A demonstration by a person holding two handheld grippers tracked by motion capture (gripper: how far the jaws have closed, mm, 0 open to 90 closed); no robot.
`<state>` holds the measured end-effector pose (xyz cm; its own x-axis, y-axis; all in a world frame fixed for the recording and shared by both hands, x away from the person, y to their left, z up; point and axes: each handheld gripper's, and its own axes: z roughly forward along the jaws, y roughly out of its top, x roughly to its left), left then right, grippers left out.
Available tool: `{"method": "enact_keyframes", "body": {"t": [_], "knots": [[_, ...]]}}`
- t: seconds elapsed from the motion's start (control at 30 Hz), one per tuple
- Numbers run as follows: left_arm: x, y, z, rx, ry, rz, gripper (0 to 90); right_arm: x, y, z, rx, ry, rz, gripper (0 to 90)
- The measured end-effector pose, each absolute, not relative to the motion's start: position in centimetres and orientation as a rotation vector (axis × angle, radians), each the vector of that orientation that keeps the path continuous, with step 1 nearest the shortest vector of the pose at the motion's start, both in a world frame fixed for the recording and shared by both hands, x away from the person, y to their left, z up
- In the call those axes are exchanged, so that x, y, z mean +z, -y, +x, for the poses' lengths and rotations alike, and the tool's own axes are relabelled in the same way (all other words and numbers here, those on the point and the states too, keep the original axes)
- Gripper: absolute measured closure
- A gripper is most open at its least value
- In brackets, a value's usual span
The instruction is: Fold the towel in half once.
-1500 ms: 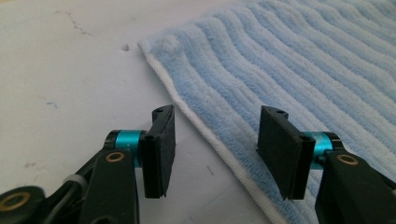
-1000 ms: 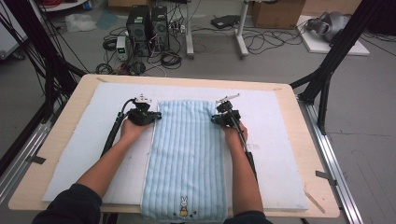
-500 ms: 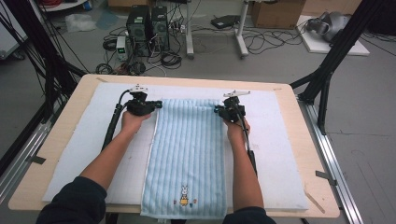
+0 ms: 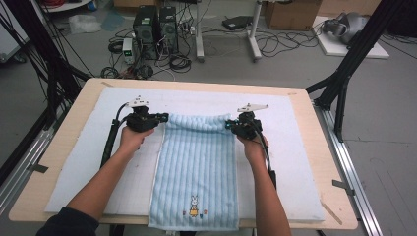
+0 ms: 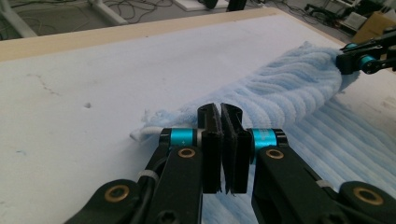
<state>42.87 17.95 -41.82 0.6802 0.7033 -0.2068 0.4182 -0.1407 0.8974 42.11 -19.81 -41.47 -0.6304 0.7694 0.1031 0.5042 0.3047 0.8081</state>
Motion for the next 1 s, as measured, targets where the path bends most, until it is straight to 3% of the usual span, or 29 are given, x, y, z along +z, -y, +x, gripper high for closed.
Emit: {"method": "enact_keyframes", "body": {"t": [0.43, 0.9, 0.93, 0.97, 1.0], "knots": [[-42.6, -18.2, 38.1, 0.280, -0.802, 1.821, 86.4, -41.7, 19.9, 37.9, 1.248, -2.331, 1.100, 83.5], [-44.3, -19.2, 36.2, 0.201, -0.802, 1.859, 85.7, -42.8, 20.2, 34.8, 1.152, -2.399, 1.104, 81.2], [-44.4, -19.2, 36.2, 0.185, -0.809, 1.854, 82.8, -43.0, 20.4, 34.7, 1.156, -2.384, 1.113, 73.0], [-44.5, -19.2, 36.2, 0.178, -0.833, 1.840, 73.6, -43.0, 20.6, 34.5, 1.164, -2.354, 1.146, 65.6], [-44.5, -19.2, 36.3, 0.189, -0.861, 1.828, 61.9, -43.0, 20.9, 34.6, 1.183, -2.336, 1.165, 64.5]]}}
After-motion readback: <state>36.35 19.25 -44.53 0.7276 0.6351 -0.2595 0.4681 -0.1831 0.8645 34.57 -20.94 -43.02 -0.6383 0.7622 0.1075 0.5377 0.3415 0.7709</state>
